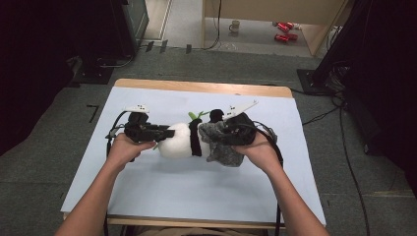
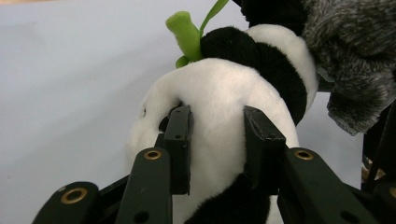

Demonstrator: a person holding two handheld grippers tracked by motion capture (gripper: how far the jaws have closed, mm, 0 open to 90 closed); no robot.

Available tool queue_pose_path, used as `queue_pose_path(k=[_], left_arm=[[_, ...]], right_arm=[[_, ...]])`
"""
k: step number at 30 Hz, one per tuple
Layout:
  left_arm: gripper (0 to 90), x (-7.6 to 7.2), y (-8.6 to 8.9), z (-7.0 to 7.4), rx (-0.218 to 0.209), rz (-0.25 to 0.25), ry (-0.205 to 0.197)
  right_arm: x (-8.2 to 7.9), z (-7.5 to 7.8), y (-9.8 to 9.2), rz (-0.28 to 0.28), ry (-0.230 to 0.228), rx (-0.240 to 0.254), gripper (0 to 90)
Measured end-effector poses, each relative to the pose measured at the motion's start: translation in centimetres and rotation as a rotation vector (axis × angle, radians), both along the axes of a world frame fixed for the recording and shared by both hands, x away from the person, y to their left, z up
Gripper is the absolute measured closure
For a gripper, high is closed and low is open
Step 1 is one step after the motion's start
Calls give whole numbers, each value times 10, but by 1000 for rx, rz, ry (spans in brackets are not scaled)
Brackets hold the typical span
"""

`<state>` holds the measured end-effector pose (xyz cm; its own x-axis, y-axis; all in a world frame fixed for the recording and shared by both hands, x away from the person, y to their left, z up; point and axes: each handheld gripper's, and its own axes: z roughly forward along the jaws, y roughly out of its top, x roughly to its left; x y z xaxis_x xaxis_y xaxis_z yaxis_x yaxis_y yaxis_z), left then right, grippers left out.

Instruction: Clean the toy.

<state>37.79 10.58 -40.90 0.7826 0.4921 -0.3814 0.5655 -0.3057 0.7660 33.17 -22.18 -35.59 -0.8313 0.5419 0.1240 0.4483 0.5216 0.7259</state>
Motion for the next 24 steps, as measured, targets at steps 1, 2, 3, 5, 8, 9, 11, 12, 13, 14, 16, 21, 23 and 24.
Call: queue_pose_path(k=[1,2,3,5,8,9,11,12,13,14,16,21,23,24], left_arm=[[664,0,-1,0,1,0,-5],[682,-1,-1,0,3,1,-4],[708,-1,-1,1,5,5,-5],[765,-1,-2,0,-13,-8,11],[806,-2,-2,3,-38,-39,59],[812,-2,-2,4,-47,-50,77],[820,-2,-2,6,-71,-58,96],[823,-2,-1,8,-95,-75,128],[826,-3,0,10,-107,-77,149],[827,-3,0,11,-126,-90,174],[828,-4,1,13,-147,-89,217],[824,1,1,4,-71,-22,215],[819,3,4,0,-46,-13,171],[812,3,5,-1,-32,-10,143]], right_arm=[[0,0,0,0,2,0,776],[0,1,-1,1,2,5,776],[0,1,-2,1,5,10,776],[-1,4,-6,-6,2,28,776],[-2,9,-14,-18,-8,52,775],[-3,11,-17,-23,-12,62,775],[-4,17,-23,-33,-25,85,775],[-5,19,-26,-36,-29,89,775],[-6,23,-30,-47,-37,99,775],[-7,26,-33,-46,-44,106,775],[-9,31,-38,-55,-58,113,775],[-8,36,-46,-73,-73,123,775],[-8,35,-46,-74,-72,120,775],[-9,34,-46,-73,-68,120,775]])
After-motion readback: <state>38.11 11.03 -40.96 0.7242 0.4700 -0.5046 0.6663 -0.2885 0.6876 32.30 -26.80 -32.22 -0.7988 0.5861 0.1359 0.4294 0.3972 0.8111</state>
